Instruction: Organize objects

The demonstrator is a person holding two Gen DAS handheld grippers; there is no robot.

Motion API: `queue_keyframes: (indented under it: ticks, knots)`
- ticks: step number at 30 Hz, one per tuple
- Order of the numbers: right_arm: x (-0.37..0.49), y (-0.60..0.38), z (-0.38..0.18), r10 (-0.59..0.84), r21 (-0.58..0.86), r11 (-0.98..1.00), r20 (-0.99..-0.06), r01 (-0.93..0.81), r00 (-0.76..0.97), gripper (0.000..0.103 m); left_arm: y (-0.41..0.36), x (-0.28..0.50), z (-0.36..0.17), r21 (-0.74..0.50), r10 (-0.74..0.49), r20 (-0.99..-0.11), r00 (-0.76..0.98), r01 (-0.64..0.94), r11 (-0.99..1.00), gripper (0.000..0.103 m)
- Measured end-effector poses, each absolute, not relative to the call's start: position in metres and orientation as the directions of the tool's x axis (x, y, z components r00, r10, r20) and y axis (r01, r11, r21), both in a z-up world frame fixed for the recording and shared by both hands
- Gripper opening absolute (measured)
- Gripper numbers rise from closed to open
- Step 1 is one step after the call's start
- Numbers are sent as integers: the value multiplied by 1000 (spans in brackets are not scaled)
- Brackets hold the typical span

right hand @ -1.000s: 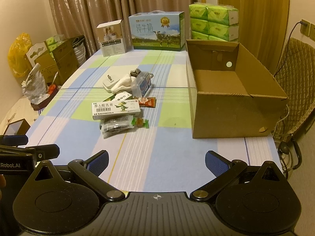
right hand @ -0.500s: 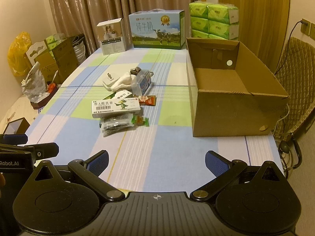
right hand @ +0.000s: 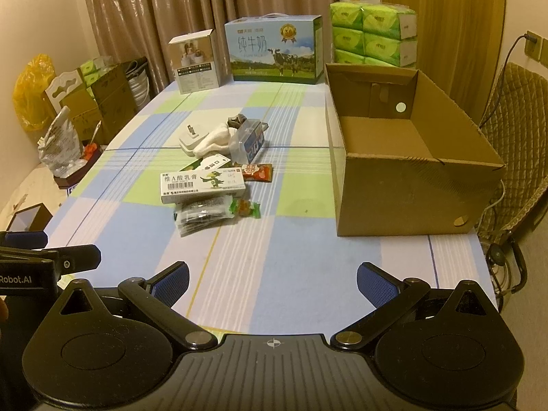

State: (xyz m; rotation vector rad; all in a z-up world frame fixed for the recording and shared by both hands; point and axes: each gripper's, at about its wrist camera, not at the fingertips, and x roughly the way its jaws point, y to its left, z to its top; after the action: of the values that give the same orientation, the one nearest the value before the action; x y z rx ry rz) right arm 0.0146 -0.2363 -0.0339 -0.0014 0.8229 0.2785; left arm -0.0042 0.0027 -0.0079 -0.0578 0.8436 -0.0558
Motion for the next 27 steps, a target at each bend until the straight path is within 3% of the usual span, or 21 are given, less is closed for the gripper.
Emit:
queue_keyframes:
  ticks: [19,27]
  knots:
    - [29,-228,-39,253,109,960,-736,-260,628,101,26,21,-7,-92,-88,-737,670,30,995,102]
    - [54,-210,-48,296,116,942,-729,-315,617,101,43,52,-14,-13,-53,-764,643,67,998,102]
